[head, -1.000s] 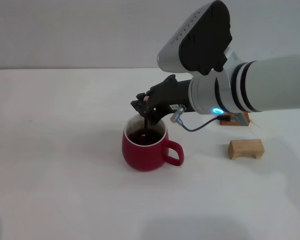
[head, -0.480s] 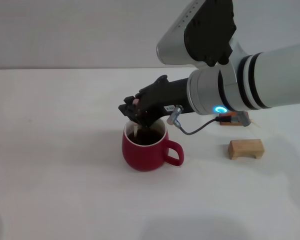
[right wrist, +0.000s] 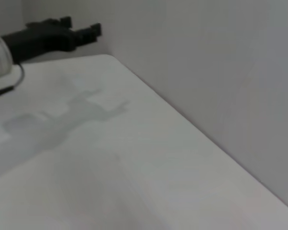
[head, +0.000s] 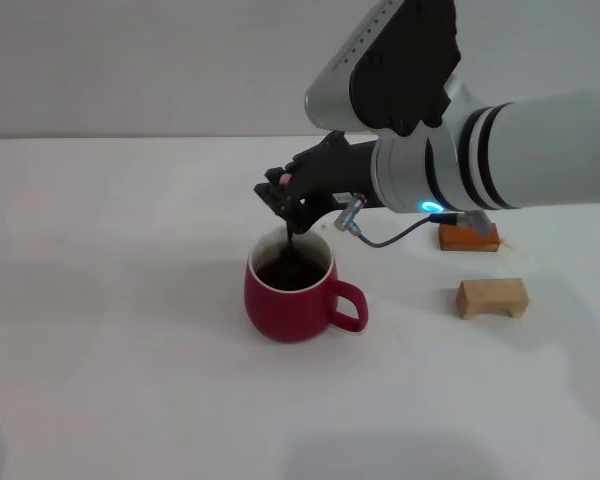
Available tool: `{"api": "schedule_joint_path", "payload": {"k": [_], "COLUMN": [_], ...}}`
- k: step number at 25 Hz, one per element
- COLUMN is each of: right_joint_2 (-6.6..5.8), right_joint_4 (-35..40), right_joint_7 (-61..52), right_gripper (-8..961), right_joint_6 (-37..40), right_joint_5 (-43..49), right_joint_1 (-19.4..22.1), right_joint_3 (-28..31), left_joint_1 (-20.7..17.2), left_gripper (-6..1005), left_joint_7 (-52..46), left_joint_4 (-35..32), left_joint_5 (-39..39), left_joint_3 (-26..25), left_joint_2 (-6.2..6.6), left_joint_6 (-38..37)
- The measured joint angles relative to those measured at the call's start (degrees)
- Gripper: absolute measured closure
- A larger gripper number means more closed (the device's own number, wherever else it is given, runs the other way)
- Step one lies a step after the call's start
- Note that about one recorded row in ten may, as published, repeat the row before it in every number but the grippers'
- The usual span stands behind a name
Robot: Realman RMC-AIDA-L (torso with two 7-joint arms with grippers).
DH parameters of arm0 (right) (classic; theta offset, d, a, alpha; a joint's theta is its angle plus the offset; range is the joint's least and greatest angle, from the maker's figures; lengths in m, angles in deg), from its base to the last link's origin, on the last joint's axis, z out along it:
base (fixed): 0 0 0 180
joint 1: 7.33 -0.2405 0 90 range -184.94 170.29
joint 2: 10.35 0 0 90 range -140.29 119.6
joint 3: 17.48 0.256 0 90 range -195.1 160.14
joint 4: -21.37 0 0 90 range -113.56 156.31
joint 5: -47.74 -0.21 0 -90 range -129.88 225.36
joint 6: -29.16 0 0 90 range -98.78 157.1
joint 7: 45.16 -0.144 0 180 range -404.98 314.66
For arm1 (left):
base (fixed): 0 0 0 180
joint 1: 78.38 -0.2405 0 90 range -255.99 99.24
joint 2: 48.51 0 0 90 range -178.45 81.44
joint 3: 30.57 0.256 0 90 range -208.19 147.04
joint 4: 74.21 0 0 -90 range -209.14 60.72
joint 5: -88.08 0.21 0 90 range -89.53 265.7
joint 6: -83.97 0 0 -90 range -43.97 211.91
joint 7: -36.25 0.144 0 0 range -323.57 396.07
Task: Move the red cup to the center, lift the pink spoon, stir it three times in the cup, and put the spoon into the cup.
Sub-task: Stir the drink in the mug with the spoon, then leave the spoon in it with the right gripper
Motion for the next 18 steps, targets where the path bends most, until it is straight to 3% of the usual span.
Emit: {"api": "schedule_joint_path", "payload": {"k": [9,18], "right_joint_2": [-0.01,-0.16], "right_joint_4": [-3.5,-8.9], "right_joint_7": [-2.9,-3.9], "right_gripper": [819,819], "right_joint_6": [-6.6,-12.7], "right_joint_5": [2.8,-0.9], "right_joint_1": [-0.6,0.1], "right_joint_3": [0.0,1.3], "left_joint_1": [-0.2,-0.2], "left_gripper": [172,172], "left_joint_7": [0.0,0.0], "left_joint_4": [0.0,0.0], "left_joint_5": [-0.1,0.1], "left_joint_3": [0.0,0.0], "left_joint_2": [0.05,0.0], "left_joint_6": [0.0,-0.8]}}
